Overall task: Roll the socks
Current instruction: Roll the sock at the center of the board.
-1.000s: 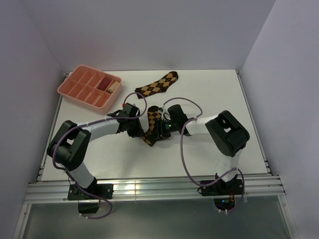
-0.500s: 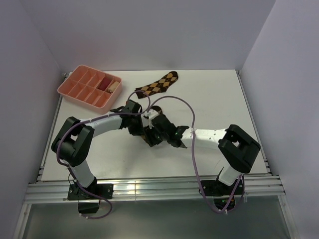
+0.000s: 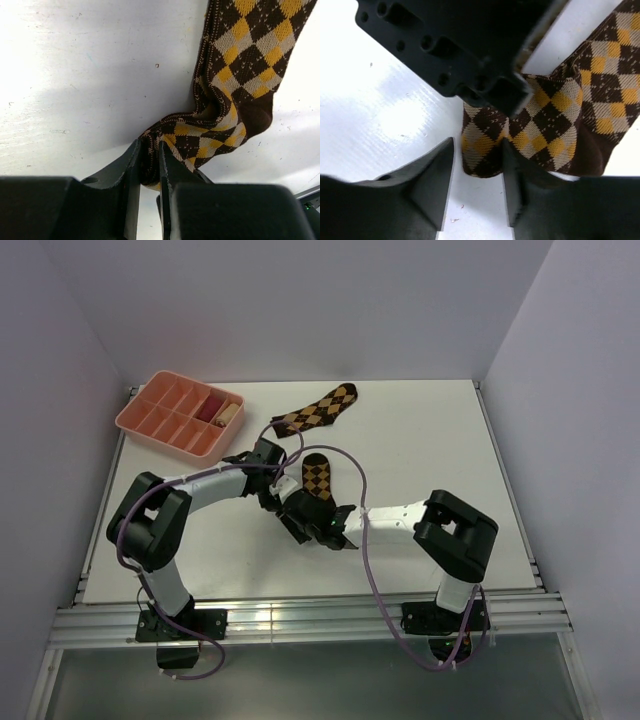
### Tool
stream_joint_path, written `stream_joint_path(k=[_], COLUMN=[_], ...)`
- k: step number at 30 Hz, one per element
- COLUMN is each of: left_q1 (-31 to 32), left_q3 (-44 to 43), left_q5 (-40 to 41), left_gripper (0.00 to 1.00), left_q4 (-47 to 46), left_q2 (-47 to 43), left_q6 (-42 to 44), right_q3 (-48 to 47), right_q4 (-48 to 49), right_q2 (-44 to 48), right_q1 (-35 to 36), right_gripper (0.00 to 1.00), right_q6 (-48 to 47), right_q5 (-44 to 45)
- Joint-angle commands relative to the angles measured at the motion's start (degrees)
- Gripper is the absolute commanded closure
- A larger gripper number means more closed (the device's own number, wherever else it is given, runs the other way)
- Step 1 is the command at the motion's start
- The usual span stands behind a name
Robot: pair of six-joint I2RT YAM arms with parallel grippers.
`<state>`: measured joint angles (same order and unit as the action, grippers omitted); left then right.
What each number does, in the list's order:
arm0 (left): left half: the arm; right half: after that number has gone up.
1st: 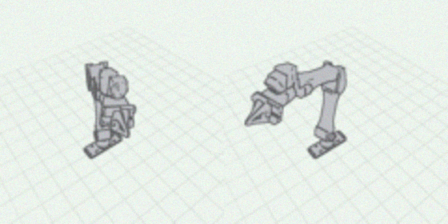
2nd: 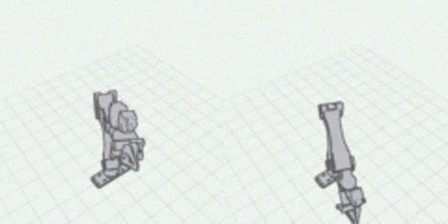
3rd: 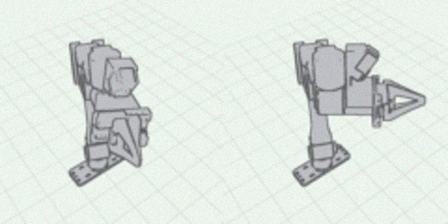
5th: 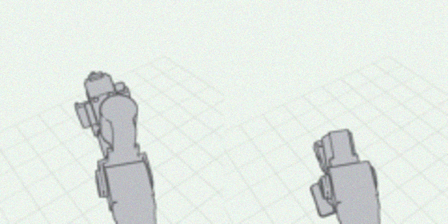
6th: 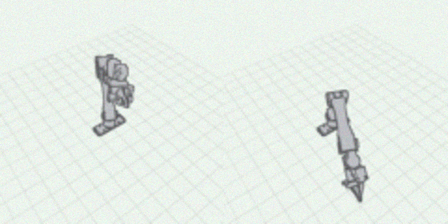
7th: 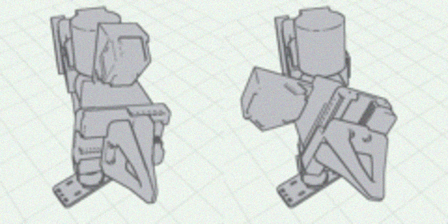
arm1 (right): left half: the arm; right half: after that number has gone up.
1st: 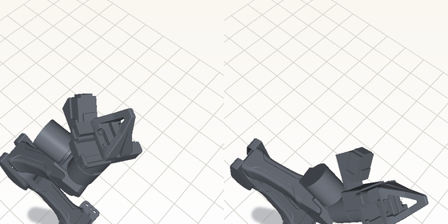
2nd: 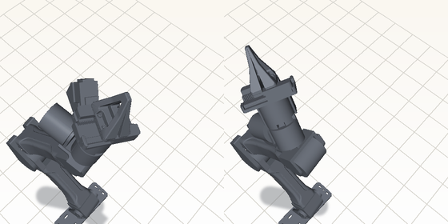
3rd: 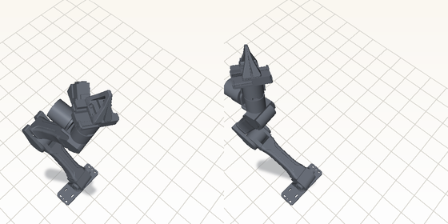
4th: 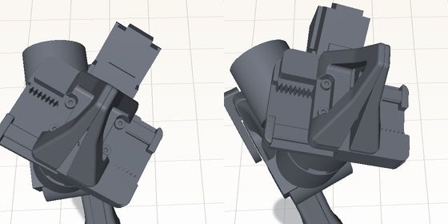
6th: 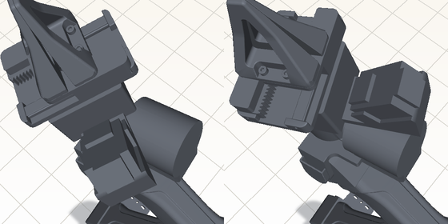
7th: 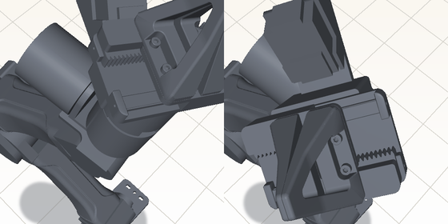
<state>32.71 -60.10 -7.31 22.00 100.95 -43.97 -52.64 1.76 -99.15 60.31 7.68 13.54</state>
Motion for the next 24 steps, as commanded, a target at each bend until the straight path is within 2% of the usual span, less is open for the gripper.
stream_joint_path(k=[1, 3, 4, 6, 7, 8, 9, 10, 11, 13, 18, 24], left_q1=[0.34, 0.25, 0.34, 0.25, 0.16, 0.16, -0.01, -0.10, -0.36, -0.89, -2.56, -2.65], left_q3=[-0.64, -0.64, -0.64, -0.46, -0.37, -0.29, -0.20, 0.06, 0.33, 1.72, 6.82, 13.68], left_q5=[0.46, 0.37, 0.37, 0.63, 0.98, 1.16, 1.25, 1.68, 1.86, 3.35, 6.25, 5.91], left_gripper=[0.89, 0.89, 0.89, 0.85, 0.83, 0.77, 0.73, 0.59, 0.50, 0.40, 0.36, 0.35], left_q4=[1.73, 1.47, 1.38, 1.12, 0.86, 0.68, 0.42, -0.37, -0.90, -1.78, -6.79, -11.35], left_q2=[1.80, 1.62, 1.54, 0.75, 0.22, -0.92, -1.62, -2.24, -3.99, -5.84, -13.48, -20.43], left_q6=[1.78, 1.69, 1.60, 1.34, 1.16, 0.99, 0.90, 0.46, 0.29, -0.85, -3.93, -6.22], right_q3=[-2.64, -2.73, -2.73, -2.29, -1.94, -1.68, -1.06, -0.71, -0.19, 0.00, 3.77, 7.02], right_q4=[0.70, 0.70, 0.61, 0.53, 0.44, 0.35, 0.44, 0.52, 0.70, 0.96, 7.19, 15.72], right_q2=[-1.65, -2.44, -2.71, -2.97, -2.89, -2.63, -2.28, -1.49, -1.13, -0.43, -0.16, -3.41], right_q1=[1.38, 1.56, 1.47, 1.39, 1.30, 0.86, 0.07, -0.46, -1.16, -3.62, -10.91, -19.52], right_gripper=[0.53, 0.61, 0.74, 0.86, 0.95, 0.99, 1.00, 1.00, 1.00, 1.00, 1.00, 1.00], right_q6=[-1.35, -1.27, -1.01, -0.39, -0.04, 0.40, 1.45, 2.07, 2.68, 4.79, 12.51, 20.69], right_q5=[4.73, 4.74, 4.57, 3.60, 2.73, 0.11, -1.66, -3.59, -8.92, -15.00, -35.11, -49.73])
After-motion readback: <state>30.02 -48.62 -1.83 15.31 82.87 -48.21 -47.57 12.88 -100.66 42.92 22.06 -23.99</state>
